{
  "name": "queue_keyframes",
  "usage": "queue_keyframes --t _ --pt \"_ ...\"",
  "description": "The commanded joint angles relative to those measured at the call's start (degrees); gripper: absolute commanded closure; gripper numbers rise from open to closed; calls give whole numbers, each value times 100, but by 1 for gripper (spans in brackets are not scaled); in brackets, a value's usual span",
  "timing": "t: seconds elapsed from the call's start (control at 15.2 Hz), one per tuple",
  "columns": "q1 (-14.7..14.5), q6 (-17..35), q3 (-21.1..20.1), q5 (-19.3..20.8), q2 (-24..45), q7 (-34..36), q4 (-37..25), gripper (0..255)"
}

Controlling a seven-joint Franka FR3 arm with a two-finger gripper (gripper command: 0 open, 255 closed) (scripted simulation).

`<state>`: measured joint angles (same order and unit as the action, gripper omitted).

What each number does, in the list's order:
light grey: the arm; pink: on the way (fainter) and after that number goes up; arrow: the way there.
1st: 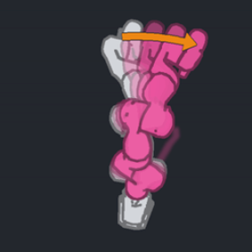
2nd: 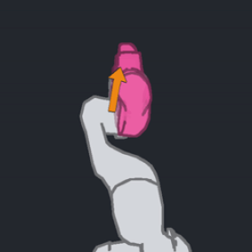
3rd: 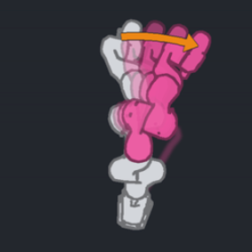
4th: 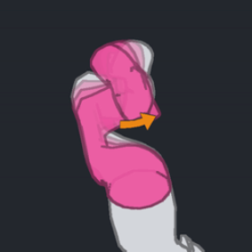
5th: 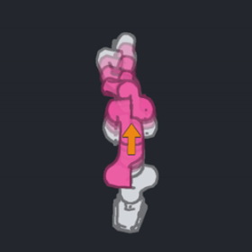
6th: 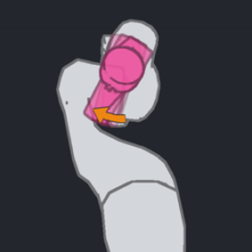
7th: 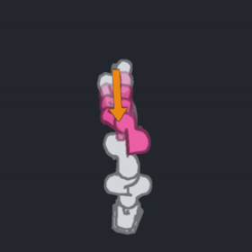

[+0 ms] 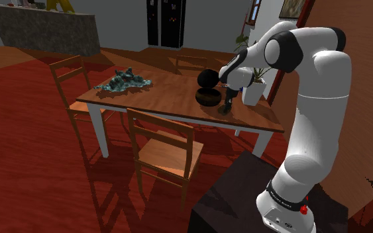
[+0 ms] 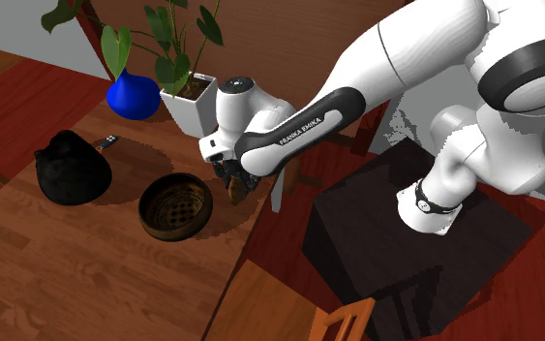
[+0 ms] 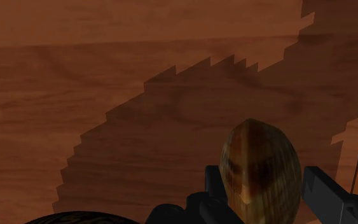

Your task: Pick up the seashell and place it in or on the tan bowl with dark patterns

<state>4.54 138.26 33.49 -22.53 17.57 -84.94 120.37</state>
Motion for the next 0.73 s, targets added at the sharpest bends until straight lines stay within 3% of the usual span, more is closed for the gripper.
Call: queue_keyframes --t 0.0,0.66 --pt "-2 -3 -2 2 10 4 -1 255" --pt "-181 -587 229 558 -522 422 -186 255"
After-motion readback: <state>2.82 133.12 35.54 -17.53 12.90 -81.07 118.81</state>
